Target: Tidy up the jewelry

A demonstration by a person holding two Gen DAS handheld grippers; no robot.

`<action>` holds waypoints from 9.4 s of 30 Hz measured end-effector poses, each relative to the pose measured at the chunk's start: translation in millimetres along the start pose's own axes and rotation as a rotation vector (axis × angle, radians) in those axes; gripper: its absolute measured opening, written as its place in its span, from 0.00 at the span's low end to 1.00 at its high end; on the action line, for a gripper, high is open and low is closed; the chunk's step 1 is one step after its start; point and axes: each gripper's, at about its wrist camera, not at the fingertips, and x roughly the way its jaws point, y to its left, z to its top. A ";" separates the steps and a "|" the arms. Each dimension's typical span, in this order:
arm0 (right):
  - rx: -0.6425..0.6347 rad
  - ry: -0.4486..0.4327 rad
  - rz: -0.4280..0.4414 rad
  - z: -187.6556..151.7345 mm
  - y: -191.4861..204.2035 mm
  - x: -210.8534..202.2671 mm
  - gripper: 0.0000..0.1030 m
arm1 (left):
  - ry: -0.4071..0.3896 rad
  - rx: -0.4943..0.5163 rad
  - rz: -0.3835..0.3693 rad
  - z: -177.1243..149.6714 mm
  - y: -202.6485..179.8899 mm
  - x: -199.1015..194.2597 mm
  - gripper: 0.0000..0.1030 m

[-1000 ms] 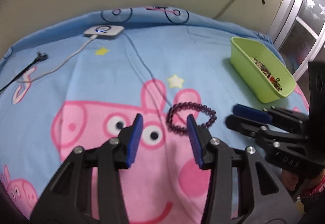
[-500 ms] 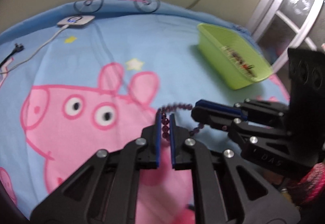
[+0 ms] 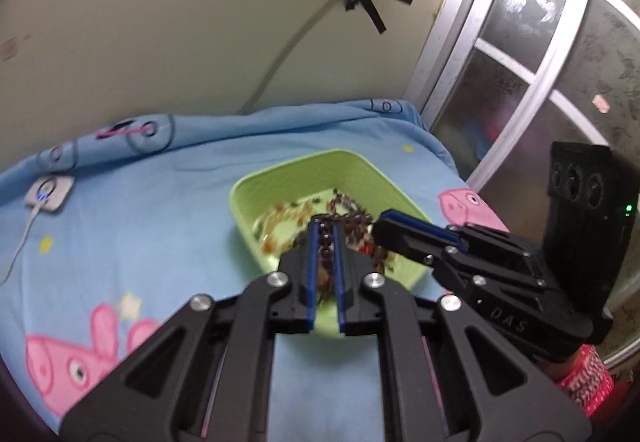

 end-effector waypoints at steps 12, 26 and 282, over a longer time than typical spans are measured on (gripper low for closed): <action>0.129 -0.076 -0.134 -10.8 -59.9 -12.1 0.00 | 0.011 -0.034 0.166 3.8 11.8 32.9 0.13; 0.262 -0.040 -0.110 -123.7 23.0 -53.2 0.32 | -0.050 0.018 0.354 -99.7 5.5 -35.1 0.67; 0.379 -0.053 0.020 -150.6 23.3 -45.1 0.49 | 0.062 0.032 0.547 -164.0 18.1 -24.9 0.94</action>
